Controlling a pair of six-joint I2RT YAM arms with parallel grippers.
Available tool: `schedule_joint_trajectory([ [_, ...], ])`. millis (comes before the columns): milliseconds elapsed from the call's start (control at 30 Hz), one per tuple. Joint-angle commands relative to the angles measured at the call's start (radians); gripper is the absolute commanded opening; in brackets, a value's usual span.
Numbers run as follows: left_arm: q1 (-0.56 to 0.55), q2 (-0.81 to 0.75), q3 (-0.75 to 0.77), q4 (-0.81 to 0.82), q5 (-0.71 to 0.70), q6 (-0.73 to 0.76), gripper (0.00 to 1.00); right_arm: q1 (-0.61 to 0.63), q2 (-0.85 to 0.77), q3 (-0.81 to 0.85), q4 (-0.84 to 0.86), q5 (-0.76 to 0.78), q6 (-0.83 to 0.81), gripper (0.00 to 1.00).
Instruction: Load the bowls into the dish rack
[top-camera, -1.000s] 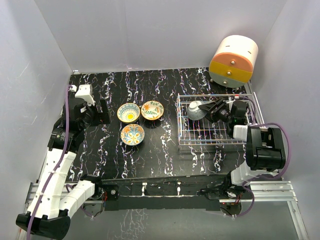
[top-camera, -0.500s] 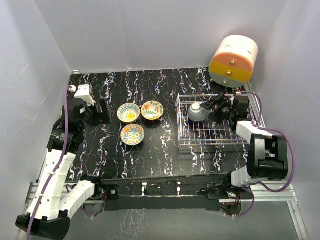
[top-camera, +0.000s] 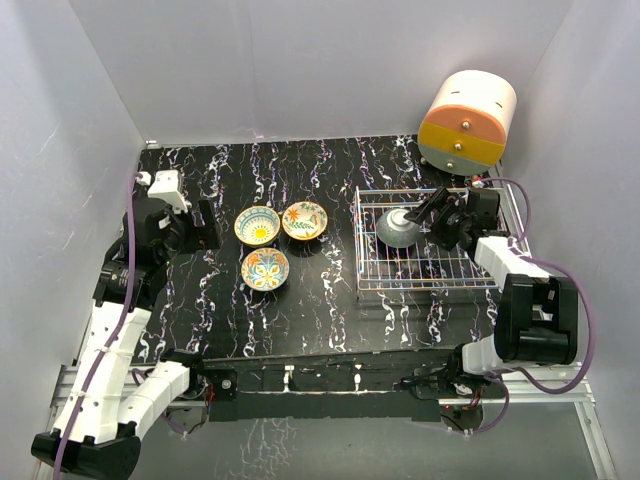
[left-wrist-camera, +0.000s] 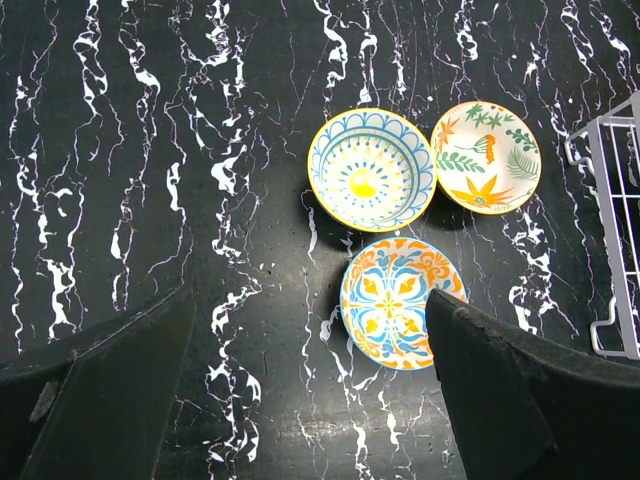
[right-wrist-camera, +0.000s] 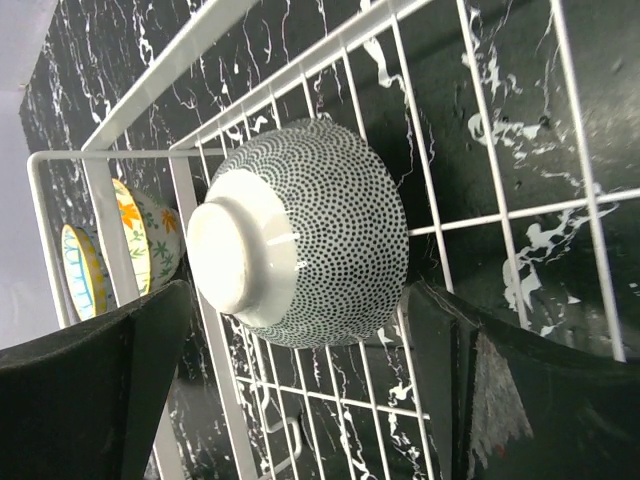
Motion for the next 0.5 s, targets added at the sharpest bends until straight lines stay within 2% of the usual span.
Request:
schedule_joint_trajectory([
  [0,-0.004,-0.013,-0.015,0.012,0.015,0.004,0.97,-0.005,-0.071,0.090,-0.078,0.077,-0.128,0.94],
  [200,-0.004,-0.003,-0.024,0.029,0.021,0.008,0.97,0.067,-0.118,0.190,-0.203,0.206,-0.251,0.95],
  [367,-0.004,0.011,-0.034,0.043,0.030,0.014,0.97,0.288,-0.074,0.315,-0.304,0.459,-0.329,0.94],
  [467,-0.004,0.013,-0.033,0.040,0.030,0.017,0.97,0.354,-0.036,0.374,-0.334,0.582,-0.357,0.94],
])
